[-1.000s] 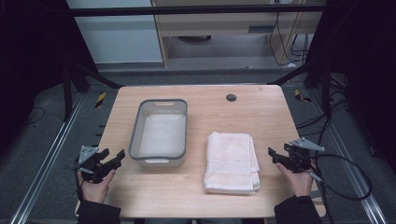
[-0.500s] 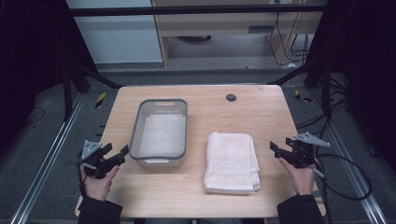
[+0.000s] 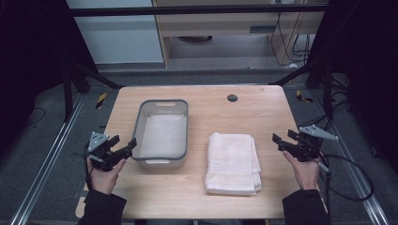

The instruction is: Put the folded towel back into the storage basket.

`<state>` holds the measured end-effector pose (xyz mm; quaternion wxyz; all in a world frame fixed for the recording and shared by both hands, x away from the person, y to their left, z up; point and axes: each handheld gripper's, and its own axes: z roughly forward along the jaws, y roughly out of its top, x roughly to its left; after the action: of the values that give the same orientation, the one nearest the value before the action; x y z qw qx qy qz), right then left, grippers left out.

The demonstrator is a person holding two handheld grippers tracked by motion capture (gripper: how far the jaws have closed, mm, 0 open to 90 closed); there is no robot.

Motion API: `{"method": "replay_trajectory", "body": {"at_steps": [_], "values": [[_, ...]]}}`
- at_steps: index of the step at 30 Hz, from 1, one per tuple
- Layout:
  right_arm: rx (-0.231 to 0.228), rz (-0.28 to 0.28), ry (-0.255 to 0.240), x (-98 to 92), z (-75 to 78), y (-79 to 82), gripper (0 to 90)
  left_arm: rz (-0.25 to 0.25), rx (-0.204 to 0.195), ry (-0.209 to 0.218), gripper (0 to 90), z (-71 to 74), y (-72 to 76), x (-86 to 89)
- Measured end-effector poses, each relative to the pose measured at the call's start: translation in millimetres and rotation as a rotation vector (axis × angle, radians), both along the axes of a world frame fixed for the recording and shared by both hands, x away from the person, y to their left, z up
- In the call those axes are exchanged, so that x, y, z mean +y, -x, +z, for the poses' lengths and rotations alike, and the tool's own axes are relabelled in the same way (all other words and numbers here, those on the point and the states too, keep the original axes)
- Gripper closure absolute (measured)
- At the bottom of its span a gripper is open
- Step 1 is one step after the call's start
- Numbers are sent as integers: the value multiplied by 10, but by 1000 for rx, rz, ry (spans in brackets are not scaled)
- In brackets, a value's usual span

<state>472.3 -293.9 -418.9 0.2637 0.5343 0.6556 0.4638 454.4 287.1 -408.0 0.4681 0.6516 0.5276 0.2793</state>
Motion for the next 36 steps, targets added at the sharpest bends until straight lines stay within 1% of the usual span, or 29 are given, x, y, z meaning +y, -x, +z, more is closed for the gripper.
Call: {"method": "replay_trajectory", "body": {"at_steps": [6, 10, 11, 13, 14, 15, 17, 23, 25, 26, 27, 28, 31, 36], "values": [[-12, 17, -9, -9, 80, -13, 328, -27, -8, -9, 276, 36, -28, -135], [-21, 27, -15, 21, 138, -24, 329, -46, -16, -9, 278, 53, -44, -234], [-23, 35, -11, 38, 163, -37, 328, -56, -19, -5, 280, 62, -60, -283], [-27, 40, -9, 56, 189, -49, 329, -62, -19, -5, 281, 71, -67, -306], [-28, 42, -10, 64, 200, -55, 329, -72, -23, -6, 284, 90, -80, -355], [-28, 42, -10, 64, 200, -55, 329, -72, -23, -6, 286, 90, -80, -355], [-28, 49, -11, 77, 215, -70, 329, -81, -23, -7, 286, 113, -90, -408], [-24, 66, -9, 110, 249, -114, 325, -123, -36, -8, 297, 165, -92, -602], [-28, 69, -8, 115, 266, -125, 323, -142, -37, -21, 297, 173, -96, -671], [-33, 70, -14, 117, 283, -130, 322, -154, -43, -35, 297, 181, -101, -730], [-33, 70, -14, 117, 283, -130, 322, -154, -43, -35, 298, 181, -101, -730], [-34, 72, -19, 119, 299, -137, 322, -166, -40, -35, 298, 182, -107, -780], [-35, 77, -19, 123, 312, -147, 323, -174, -43, -38, 301, 181, -109, -828], [-31, 95, -12, 153, 327, -190, 325, -196, -40, -36, 305, 176, -112, -927]]}}
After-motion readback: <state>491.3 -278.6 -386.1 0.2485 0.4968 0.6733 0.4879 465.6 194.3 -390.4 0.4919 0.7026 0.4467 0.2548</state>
